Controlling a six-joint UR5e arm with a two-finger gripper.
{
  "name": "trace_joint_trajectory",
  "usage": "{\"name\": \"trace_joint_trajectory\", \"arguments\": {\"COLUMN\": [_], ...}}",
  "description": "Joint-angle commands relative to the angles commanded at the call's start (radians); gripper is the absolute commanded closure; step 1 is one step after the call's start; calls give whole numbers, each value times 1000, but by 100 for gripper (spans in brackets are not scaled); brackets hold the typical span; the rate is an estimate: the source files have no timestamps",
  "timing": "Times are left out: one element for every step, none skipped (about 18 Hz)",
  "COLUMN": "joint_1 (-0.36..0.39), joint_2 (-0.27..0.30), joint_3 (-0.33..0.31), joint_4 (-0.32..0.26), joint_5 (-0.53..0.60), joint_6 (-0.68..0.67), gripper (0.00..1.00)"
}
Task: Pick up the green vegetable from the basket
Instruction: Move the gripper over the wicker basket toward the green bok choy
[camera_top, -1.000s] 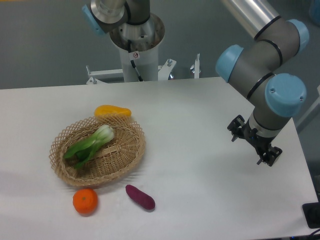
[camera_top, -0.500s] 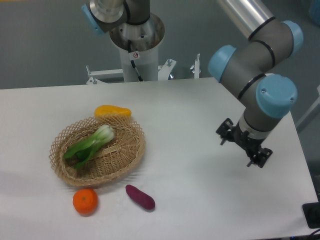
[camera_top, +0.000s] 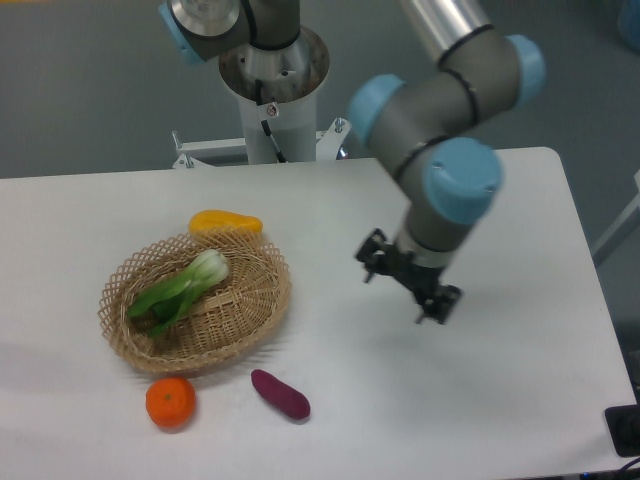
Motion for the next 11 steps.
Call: {"name": "trace_joint_trajectory", "arguments": {"joint_1": [-20, -44, -71, -97, -120, -143, -170, -198, -224, -245, -265], "joint_2": [6, 6, 8, 9, 14, 17, 17, 17, 14, 11, 6], "joint_3": [-19, -31, -40, -52, -65, -78, -86, -88, -92, -100, -106], "joint_4": [17, 19, 19, 19, 17, 19, 19, 17, 16, 16, 17], "joint_5": [2, 3, 6, 8, 9, 6, 5, 3, 5, 2, -1], "joint_6": [0, -2, 0, -2, -11, -28, -46, -64, -86, -109, -141], "gripper": [0, 0, 0, 0, 0, 0, 0, 0, 0, 0, 0]}}
